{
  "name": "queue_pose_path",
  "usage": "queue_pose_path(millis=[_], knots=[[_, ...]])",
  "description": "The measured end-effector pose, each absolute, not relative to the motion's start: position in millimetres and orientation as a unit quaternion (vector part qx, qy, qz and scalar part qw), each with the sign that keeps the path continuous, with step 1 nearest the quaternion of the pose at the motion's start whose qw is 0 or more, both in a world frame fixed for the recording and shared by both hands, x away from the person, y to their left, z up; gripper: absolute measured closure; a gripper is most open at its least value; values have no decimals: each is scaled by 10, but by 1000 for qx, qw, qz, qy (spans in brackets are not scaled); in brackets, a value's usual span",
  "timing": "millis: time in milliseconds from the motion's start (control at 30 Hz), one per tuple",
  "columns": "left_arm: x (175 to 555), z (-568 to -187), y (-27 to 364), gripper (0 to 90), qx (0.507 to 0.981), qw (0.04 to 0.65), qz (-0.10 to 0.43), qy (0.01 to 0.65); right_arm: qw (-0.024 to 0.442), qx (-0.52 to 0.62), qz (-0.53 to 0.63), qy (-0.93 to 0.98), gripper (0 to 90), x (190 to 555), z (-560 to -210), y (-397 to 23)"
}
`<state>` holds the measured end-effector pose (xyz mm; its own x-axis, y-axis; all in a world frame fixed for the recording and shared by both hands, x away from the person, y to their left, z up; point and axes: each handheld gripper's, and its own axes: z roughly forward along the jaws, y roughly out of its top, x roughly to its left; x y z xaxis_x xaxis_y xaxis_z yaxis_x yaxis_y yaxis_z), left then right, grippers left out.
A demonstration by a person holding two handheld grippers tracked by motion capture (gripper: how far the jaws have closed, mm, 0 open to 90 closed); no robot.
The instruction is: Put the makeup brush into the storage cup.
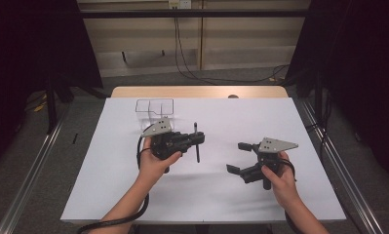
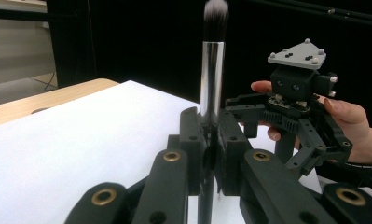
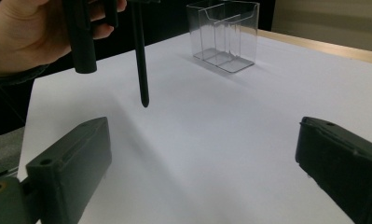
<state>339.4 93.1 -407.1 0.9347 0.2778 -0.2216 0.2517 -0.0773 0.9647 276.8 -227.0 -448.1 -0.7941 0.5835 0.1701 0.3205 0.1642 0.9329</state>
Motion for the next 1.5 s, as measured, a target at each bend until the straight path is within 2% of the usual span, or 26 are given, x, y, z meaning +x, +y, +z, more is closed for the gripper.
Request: queue_pose_path(millis=[1500], knots=[[3444, -4017, 1125, 836, 727, 656, 34, 198, 147, 330, 569, 739, 31, 2615, -4520, -2720]])
